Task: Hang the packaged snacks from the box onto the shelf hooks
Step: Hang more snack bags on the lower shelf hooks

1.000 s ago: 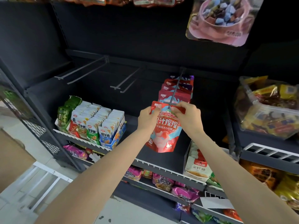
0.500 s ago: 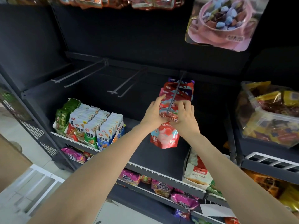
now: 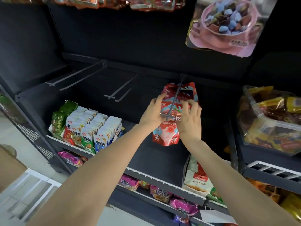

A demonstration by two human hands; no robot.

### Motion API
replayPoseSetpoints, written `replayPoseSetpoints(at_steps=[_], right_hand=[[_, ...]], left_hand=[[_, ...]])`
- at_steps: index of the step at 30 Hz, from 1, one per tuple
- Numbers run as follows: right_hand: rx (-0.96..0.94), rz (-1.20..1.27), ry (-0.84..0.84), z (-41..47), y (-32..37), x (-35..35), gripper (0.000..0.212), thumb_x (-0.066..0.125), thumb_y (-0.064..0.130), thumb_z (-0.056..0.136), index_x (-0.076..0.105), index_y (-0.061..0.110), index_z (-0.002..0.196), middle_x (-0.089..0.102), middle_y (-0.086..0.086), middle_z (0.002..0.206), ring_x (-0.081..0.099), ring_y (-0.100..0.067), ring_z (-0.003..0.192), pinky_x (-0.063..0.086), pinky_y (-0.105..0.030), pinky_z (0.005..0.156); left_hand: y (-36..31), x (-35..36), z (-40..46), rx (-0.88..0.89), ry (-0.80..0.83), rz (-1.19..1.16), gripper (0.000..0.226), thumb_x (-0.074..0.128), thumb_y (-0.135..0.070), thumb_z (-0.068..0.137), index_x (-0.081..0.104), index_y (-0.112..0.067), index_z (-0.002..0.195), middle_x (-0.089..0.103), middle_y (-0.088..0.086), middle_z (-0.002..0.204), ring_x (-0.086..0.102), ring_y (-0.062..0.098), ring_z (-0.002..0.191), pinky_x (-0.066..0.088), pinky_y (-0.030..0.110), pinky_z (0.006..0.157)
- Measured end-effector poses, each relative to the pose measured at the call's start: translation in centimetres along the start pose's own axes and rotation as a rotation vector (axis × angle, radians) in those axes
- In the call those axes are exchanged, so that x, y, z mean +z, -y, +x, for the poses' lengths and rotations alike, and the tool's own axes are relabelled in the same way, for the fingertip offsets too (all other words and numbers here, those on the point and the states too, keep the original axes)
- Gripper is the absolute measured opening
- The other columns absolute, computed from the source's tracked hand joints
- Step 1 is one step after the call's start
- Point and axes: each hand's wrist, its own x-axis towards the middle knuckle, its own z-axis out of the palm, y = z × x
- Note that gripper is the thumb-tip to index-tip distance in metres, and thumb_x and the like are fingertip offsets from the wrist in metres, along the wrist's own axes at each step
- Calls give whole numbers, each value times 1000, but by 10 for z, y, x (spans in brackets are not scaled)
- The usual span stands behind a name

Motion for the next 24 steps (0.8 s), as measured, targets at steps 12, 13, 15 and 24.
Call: replayPoseSetpoints(at_steps=[12,13,15,24], right_hand=[[-41,346,282,-53,72,2,23,50,3,91,59,5,112,53,-11,115,53,-27,106,45,-34,88],[-57,364,299,-53,88,5,23,50,3,91,60,6,112,53,-10,114,53,-25,106,45,-34,88],[-92,396,354,-51,124,16,24,50,4,90,59,7,111,53,-9,111,54,-25,102,48,-37,83],[-280,449,647,-63,355,98,23,44,15,93,60,13,109,57,-8,111,57,-27,100,47,-43,85]], left_hand=[[57,-55,-71,152,-270,230,24,57,-14,90,58,-12,114,65,2,101,60,19,96,52,39,76],[68,-66,-78,129,-273,269,24,56,-15,90,59,-12,113,66,1,99,60,19,95,51,37,73],[92,-90,-93,69,-280,330,24,55,-18,91,59,-14,114,67,1,98,61,20,93,49,34,71],[255,-241,-176,-350,-309,336,19,50,-26,93,60,-18,108,69,4,88,65,26,85,52,37,72]])
